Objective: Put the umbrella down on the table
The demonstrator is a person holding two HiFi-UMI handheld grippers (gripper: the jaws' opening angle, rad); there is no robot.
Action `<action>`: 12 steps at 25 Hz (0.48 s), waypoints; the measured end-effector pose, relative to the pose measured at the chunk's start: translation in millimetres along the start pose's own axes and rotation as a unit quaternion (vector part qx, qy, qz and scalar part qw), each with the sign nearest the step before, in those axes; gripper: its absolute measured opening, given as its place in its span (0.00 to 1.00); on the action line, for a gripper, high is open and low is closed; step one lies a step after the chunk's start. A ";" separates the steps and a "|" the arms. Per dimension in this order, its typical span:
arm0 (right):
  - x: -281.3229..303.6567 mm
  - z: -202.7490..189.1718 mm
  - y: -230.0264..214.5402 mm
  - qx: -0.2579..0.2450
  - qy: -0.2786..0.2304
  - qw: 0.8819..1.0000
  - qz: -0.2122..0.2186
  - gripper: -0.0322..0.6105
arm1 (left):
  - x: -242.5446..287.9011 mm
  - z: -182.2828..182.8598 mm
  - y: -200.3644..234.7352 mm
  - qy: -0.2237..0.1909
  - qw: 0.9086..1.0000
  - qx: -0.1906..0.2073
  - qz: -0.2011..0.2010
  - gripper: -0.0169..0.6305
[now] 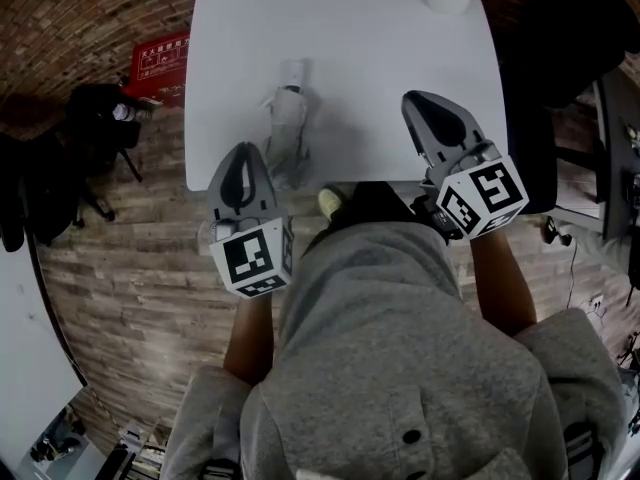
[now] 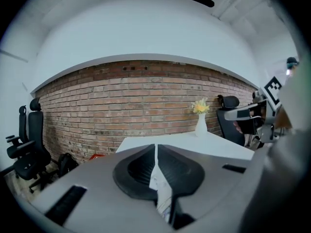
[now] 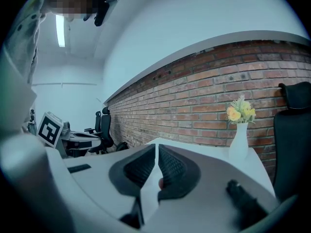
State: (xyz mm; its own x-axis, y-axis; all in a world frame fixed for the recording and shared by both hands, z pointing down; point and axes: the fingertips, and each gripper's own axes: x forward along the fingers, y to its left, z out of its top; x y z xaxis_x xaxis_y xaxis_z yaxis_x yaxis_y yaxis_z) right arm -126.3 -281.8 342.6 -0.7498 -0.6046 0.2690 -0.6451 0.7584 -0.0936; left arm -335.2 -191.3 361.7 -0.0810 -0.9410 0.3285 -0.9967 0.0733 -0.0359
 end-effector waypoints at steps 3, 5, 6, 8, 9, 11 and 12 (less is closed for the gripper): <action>0.0 -4.3 -1.5 0.001 0.007 1.000 0.008 0.11 | -0.4 -1.2 -4.8 0.002 1.000 -0.005 0.000 0.06; -0.6 -6.8 -4.0 0.004 0.006 1.000 0.012 0.11 | -0.4 -3.0 -9.3 0.006 1.000 -0.009 -0.002 0.06; -1.4 -8.0 -5.4 0.006 0.006 1.000 0.013 0.11 | -0.7 -3.7 -11.7 0.007 1.000 -0.010 -0.002 0.06; -4.2 -9.7 -8.9 0.007 0.005 1.000 0.017 0.11 | -1.9 -4.0 -18.0 0.011 1.000 -0.009 -0.001 0.06; -6.4 -10.7 -11.1 0.008 0.007 1.000 0.017 0.11 | -2.6 -3.9 -22.0 0.013 1.000 -0.008 -0.001 0.06; -12.5 -13.5 -16.9 0.007 0.012 1.000 0.017 0.11 | -4.2 -2.7 -31.7 0.016 1.000 -0.007 -0.001 0.06; -16.7 -15.2 -20.0 0.006 0.018 1.000 0.016 0.11 | -5.4 -1.2 -37.4 0.018 1.000 -0.008 -0.001 0.06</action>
State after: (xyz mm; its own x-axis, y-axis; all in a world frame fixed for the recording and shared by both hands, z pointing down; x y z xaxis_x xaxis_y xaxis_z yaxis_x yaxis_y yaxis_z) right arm -98.7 -283.2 354.5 -0.7640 -0.5717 0.2991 -0.6233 0.7737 -0.1135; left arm -297.5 -188.6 362.5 -0.0780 -0.9288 0.3621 -0.9969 0.0757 -0.0207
